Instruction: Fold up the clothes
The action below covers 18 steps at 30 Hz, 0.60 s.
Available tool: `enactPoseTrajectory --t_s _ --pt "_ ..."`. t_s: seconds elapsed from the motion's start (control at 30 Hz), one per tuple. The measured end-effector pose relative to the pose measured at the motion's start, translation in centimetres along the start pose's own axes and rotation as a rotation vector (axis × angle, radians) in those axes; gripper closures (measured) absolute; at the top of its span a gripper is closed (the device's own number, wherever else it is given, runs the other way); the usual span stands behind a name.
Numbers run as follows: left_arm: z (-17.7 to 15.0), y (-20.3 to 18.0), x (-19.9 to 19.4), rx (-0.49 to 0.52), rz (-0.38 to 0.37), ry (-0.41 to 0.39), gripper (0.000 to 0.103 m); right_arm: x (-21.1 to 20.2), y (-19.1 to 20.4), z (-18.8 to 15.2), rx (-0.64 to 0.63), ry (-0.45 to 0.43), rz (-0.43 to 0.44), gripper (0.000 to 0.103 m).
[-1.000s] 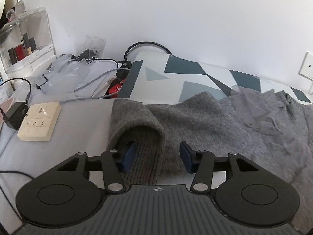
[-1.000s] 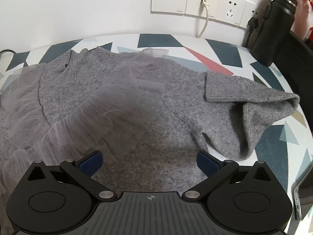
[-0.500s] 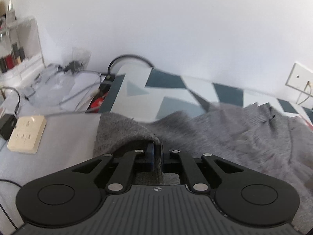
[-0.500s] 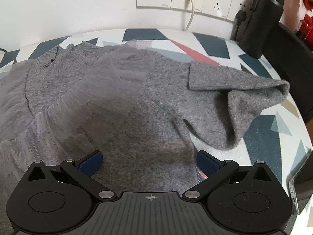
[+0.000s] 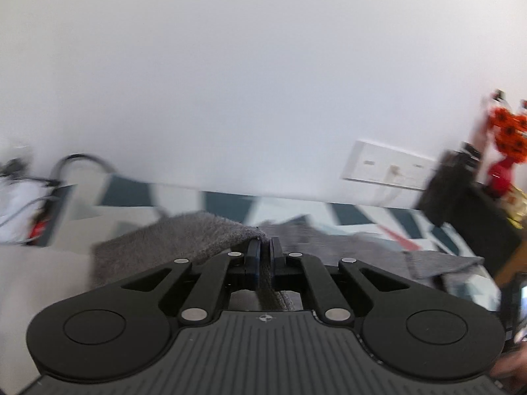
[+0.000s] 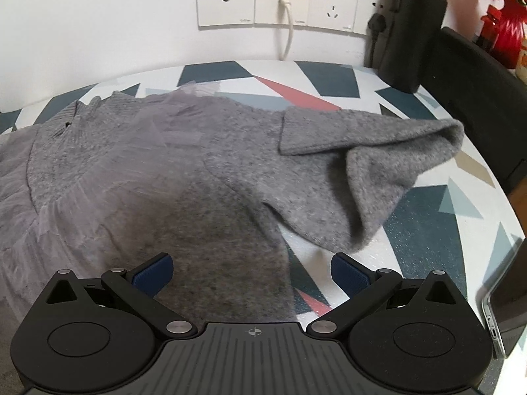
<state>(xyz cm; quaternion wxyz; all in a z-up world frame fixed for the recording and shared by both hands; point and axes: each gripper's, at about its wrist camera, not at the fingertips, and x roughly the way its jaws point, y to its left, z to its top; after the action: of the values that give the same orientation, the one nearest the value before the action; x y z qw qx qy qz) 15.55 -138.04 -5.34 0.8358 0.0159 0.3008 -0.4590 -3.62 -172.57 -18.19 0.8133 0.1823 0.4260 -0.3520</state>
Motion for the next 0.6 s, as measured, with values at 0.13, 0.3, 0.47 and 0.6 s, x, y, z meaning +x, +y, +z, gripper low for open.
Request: enactPoseTrajectory --t_s 0.13,0.3,0.47,0.6 --pt "-0.6 -3.6 2.8 0.017 -0.087 0.055 0.098 0.2 -0.5 -0.3 -0.005 0.002 0.0 0.001" --pt "-2.6 -6.4 6.9 0.037 -0.112 0.161 0.098 0.4 -1.0 -0.8 0.002 0.005 0.017 0.001" --pt "-4.7 -7.0 9.6 0.085 -0.096 0.259 0.097 0.5 -1.1 -0.8 0.007 0.004 0.029 0.001" --pt "-5.0 -6.7 9.3 0.088 -0.064 0.28 0.049 0.4 -1.1 -0.8 0.014 0.007 0.031 0.001"
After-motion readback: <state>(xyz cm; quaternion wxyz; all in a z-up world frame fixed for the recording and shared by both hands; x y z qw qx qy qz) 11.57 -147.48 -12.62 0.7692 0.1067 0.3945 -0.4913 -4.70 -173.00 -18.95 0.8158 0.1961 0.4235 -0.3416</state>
